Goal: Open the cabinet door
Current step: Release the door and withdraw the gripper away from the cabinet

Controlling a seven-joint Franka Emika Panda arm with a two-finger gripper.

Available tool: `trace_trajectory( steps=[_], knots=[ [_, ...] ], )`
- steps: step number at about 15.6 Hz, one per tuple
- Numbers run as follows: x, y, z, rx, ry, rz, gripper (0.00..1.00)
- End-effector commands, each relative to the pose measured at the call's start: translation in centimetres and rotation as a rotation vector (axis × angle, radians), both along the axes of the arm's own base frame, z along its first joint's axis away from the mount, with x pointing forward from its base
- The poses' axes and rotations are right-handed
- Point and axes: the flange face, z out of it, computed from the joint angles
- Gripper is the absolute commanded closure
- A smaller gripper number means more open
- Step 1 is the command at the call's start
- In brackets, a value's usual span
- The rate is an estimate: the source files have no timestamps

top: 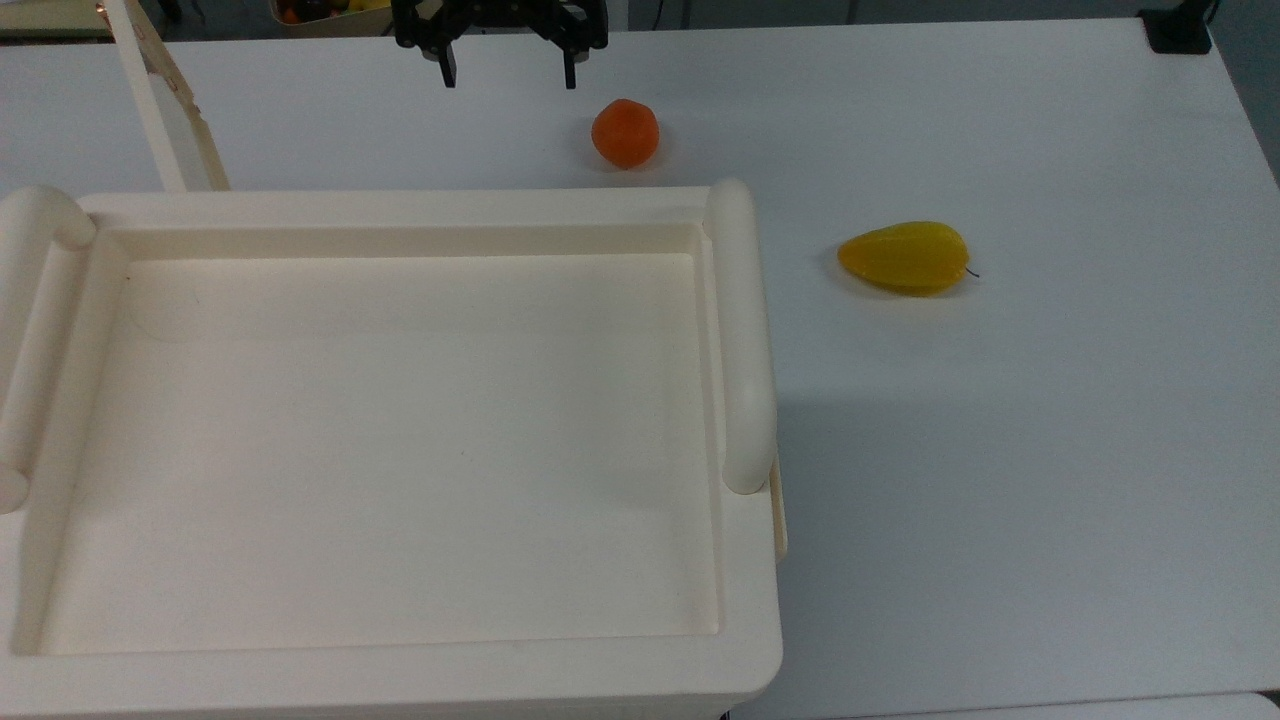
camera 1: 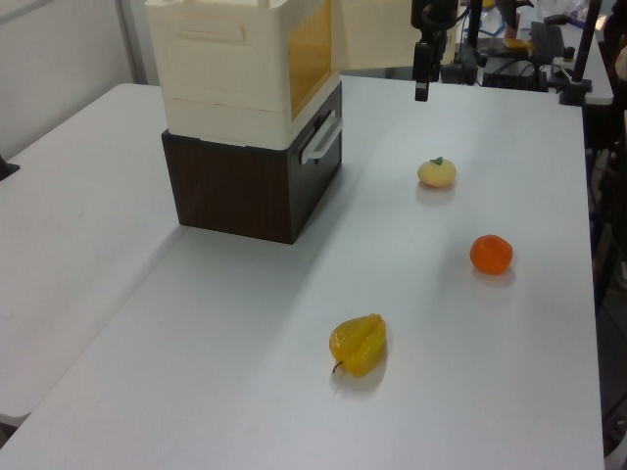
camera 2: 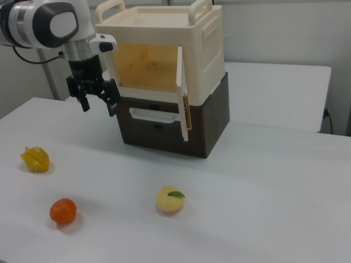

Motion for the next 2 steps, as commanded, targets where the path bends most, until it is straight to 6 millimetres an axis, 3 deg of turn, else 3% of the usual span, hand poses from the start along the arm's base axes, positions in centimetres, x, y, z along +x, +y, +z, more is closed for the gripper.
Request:
trace_trajectory(
  steps=[1, 2],
  knots=[
    [-1.06, 0.02, 0.13, 0.001, 0.025, 0.006, 0.00],
    [-0.99, 0.20, 0.02, 0.000, 0.026, 0.011, 0.00]
  ],
)
